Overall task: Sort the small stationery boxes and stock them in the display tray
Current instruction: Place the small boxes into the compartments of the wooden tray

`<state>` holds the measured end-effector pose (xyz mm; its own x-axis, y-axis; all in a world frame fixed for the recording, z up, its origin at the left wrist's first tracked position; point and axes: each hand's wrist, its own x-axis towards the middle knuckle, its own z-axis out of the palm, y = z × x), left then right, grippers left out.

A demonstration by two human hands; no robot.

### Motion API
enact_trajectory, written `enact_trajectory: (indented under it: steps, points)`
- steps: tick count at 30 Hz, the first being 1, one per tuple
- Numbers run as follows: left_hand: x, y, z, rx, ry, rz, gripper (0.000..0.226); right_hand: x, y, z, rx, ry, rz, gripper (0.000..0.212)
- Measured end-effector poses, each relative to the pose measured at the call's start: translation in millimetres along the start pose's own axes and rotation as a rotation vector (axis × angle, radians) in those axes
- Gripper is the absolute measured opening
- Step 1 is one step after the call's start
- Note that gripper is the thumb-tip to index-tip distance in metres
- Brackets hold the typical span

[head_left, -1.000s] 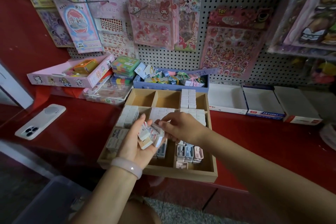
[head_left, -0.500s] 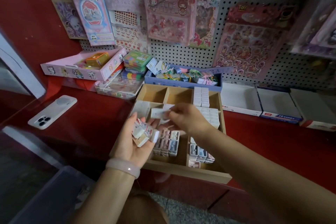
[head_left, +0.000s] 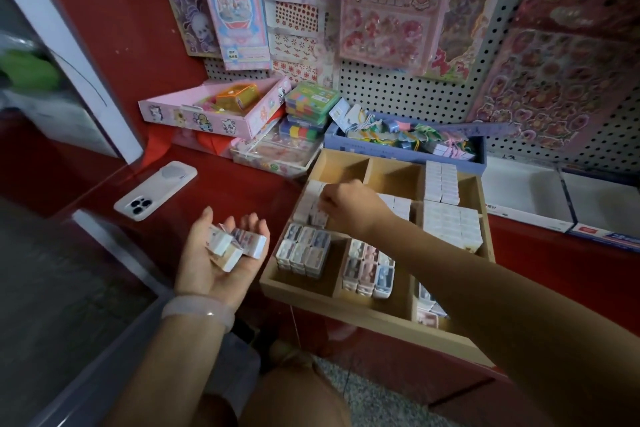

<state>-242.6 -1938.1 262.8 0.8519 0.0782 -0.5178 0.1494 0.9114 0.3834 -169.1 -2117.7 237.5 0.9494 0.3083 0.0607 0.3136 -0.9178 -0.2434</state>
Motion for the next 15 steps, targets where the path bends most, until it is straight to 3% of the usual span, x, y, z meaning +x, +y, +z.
enact_trajectory:
  steps: [13,15]
  points:
    - [4.3,-1.9,-8.5,-0.01,0.004,-0.05,0.025,-10.0,-6.7,27.2,0.014,0.048,0.004,0.013]
    - [2.8,-6.4,-7.2,-0.009,-0.006,-0.071,0.025,-13.5,-2.5,31.1,-0.015,0.052,-0.02,0.02]
